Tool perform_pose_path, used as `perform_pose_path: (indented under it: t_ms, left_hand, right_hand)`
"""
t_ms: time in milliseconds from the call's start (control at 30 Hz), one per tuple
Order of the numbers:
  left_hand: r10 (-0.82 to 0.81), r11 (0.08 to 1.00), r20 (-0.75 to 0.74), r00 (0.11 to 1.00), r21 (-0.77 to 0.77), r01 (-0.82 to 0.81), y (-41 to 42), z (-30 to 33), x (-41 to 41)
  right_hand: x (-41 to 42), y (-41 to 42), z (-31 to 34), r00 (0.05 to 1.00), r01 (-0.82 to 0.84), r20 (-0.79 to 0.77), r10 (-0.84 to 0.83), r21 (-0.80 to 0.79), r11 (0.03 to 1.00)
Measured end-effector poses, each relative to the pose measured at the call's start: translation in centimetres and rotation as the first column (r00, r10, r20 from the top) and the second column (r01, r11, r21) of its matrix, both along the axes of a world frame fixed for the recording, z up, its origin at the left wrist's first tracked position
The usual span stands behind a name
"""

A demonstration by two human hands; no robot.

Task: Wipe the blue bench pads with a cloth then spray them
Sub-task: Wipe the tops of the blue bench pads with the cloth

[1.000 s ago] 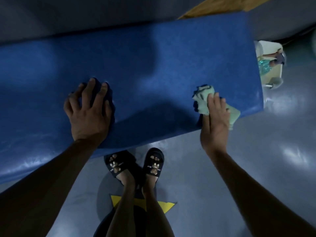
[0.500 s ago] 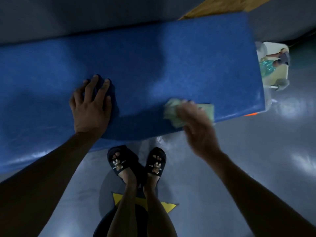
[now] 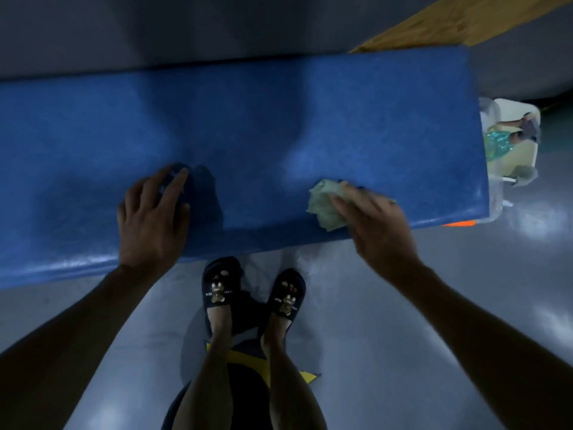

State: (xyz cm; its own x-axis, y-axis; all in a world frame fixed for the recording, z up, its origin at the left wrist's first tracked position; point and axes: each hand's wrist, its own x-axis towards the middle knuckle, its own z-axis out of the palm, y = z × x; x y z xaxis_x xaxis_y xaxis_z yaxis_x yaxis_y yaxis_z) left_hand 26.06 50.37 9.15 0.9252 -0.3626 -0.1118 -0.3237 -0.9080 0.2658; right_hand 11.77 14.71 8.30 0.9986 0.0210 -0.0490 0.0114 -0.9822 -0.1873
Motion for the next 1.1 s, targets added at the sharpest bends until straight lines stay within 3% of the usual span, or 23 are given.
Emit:
perform_pose_path:
  t_ms: [100,167,300,367,433,567,667,767,833,933,1033,1100]
  left_hand:
    - [0.032,0.999,-0.018,0.999,0.026,-0.032,1.8,-0.1,-0.2]
    - [0.025,0.999,-0.031,0.999,0.04,-0.024,2.5,-0.4,-0.2]
    - [0.031,0.999,-0.024,0.999,0.043,-0.03,2.5,-1.2,-0.4]
    - [0.055,0.998,-0.025,0.998,0.032,-0.055,2.5,-1.5,-0.6]
    - [0.068,0.997,-0.051,0.996,0.024,-0.066,2.5,-1.7,-0.7]
    - [0.051,0.998,-0.091,0.995,0.024,-0.049,2.8,-1.6,-0.5]
    - [0.039,0.999,-0.092,0.995,0.028,-0.037,3.2,-1.6,-0.2]
    - [0.035,0.999,-0.083,0.996,0.031,-0.033,3.4,-1.7,-0.3]
    - [0.037,0.999,-0.085,0.996,0.028,-0.034,3.4,-1.8,-0.3]
    - [0.022,1.0,-0.089,0.996,0.018,-0.02,3.7,-1.9,-0.1]
    - [0.017,1.0,-0.087,0.996,0.02,-0.015,4.0,-2.0,0.0]
    - [0.021,1.0,-0.084,0.996,0.019,-0.019,4.1,-2.2,0.0]
  right_hand:
    - [-0.5,-5.7,0.5,0.983,0.179,0.045,-0.177,-0.065,0.982]
    - [-0.9,-7.8,0.7,0.926,0.373,0.066,-0.372,-0.007,0.928]
    - [0.3,-4.6,-0.7,0.711,0.684,0.078,-0.699,0.154,0.713]
    - [1.4,0.4,-1.3,0.618,0.754,0.109,-0.779,0.2,0.626]
    - [2.5,7.2,-1.5,0.655,0.714,0.112,-0.747,0.232,0.661]
    - [3.6,16.7,0.1,0.921,0.388,-0.107,-0.374,0.252,0.886]
    - [3.8,13.3,0.9,0.989,0.115,-0.111,-0.096,0.178,0.977]
    - [2.8,6.1,1.4,0.965,0.221,-0.147,-0.218,0.008,0.975]
    - [1.1,2.5,1.5,0.887,0.459,-0.086,-0.453,0.059,0.887]
    - [-0.2,2.7,0.4,0.741,0.667,0.04,-0.67,0.067,0.742]
    - [0.3,9.7,-0.8,0.579,0.797,0.046,-0.814,0.177,0.577]
    - [0.7,15.5,-1.2,0.545,0.811,0.002,-0.838,0.252,0.528]
